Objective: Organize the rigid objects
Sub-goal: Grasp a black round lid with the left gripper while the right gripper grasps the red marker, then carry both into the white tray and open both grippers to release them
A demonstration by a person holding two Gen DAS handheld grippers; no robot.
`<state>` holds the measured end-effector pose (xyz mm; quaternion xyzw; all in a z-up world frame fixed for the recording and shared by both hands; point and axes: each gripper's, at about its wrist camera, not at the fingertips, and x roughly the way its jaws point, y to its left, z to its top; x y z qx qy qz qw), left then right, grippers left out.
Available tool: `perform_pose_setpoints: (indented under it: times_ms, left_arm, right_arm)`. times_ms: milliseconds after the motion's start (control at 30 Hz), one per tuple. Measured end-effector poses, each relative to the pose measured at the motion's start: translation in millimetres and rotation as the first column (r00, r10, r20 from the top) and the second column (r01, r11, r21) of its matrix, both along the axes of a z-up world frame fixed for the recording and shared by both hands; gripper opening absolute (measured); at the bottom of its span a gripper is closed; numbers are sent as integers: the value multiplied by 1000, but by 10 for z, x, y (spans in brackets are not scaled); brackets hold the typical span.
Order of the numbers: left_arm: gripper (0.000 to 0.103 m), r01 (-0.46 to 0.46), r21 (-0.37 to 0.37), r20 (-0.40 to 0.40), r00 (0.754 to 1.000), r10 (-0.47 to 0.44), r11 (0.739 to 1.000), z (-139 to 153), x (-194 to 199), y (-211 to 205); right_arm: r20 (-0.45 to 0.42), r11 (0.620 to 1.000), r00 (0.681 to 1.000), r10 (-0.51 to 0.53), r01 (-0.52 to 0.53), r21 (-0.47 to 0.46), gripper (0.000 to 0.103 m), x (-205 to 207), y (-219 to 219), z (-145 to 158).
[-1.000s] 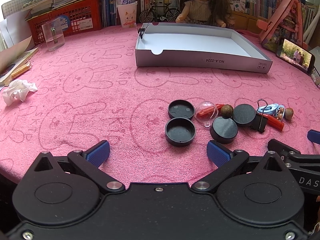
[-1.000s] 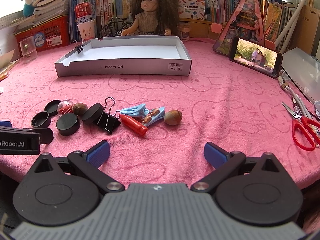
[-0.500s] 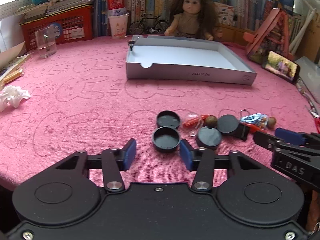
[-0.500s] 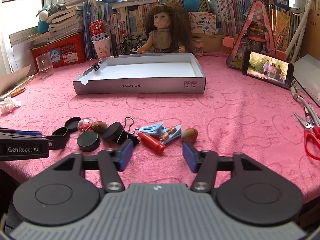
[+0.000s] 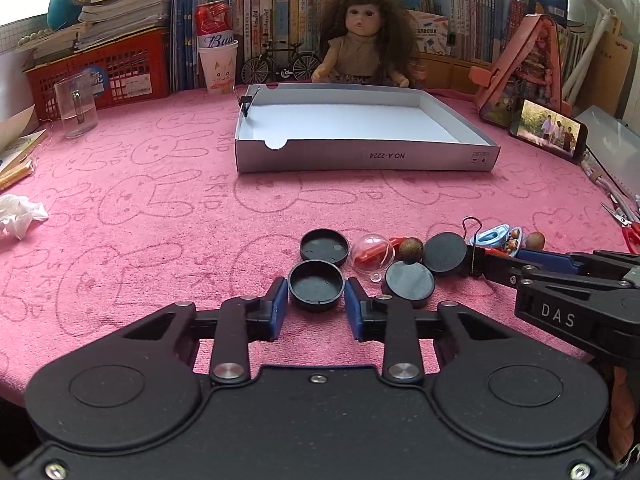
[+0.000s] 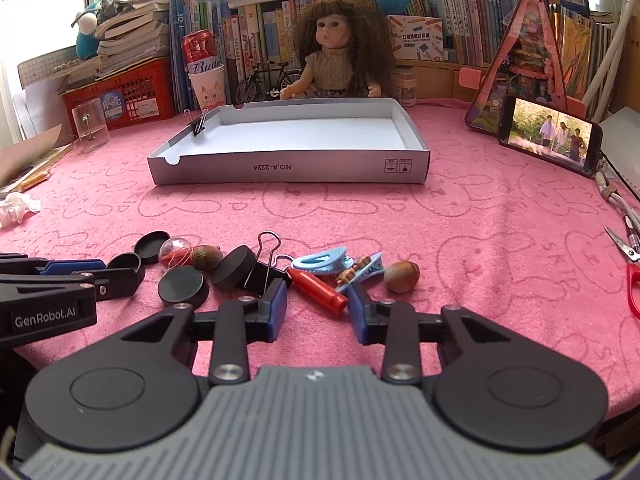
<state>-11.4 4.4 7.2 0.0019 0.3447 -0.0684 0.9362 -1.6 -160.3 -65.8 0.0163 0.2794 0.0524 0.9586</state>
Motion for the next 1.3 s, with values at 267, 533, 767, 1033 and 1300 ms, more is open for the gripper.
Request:
perform_pose_setpoints:
  times_ms: [267,533,767,1033,1300]
  left_arm:
    - [30,-11,-10,6,1000,11,1000,-31,63,24]
    - [30,-16,-33,34,999,17,999,8,59,67]
    - [30,-24,-58,64,998,28,998,154,131,101]
    - [29,-38,-97,84,995,46,995,348,433,171]
    - [29,-48,-105,94,994,58,993,485,874,166]
  right_arm:
    - [5,1000,1000,9,-9,-29,27,66,73,-9]
    - [31,995,997,72,-70,-67,13,-42,100,17]
    - [77,994,993,84,-78,-76,13,-68,83,168]
    - [89,999,995,36,-34,-25,13,194,-63,340]
    - [55,998,998,-32,29,56,13,647,-295,514]
